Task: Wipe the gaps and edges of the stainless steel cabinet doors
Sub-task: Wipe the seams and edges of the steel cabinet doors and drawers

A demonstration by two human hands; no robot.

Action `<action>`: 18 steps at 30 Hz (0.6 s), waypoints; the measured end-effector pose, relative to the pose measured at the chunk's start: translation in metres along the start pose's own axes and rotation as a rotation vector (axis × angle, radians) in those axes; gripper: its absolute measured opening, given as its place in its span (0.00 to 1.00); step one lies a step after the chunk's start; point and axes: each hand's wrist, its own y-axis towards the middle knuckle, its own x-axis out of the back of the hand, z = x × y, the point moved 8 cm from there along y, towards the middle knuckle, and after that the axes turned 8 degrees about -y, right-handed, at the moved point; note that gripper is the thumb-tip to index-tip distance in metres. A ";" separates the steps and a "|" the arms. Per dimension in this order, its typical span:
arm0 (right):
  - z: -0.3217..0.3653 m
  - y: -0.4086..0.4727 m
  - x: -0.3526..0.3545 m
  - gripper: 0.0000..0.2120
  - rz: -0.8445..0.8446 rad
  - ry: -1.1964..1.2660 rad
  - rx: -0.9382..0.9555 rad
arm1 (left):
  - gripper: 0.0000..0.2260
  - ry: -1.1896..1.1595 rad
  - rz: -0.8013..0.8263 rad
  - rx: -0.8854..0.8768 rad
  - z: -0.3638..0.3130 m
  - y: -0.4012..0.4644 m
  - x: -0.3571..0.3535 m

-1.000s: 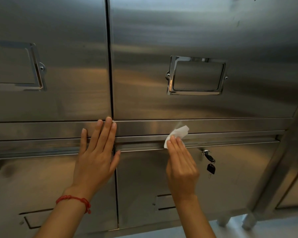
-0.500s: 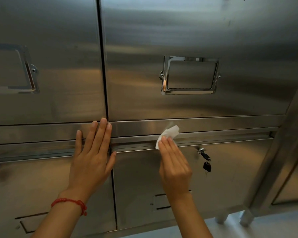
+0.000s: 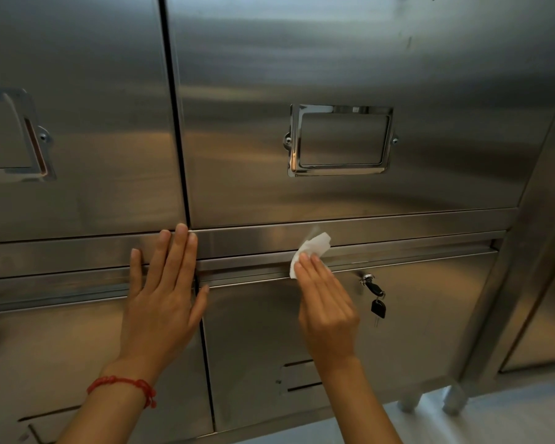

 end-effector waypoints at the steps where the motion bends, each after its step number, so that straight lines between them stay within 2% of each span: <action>1: -0.004 0.000 0.001 0.10 0.001 -0.006 0.002 | 0.31 0.001 0.000 0.000 0.000 0.000 0.000; 7: -0.010 0.000 0.002 0.10 -0.005 -0.028 -0.056 | 0.30 0.001 0.005 0.000 0.000 0.000 0.001; 13: -0.010 0.001 0.002 0.10 0.020 -0.004 -0.003 | 0.30 0.003 0.013 0.006 -0.001 0.000 0.001; 18: -0.027 0.001 0.004 0.16 0.045 -0.026 -0.109 | 0.31 0.001 0.015 0.004 -0.002 0.001 0.001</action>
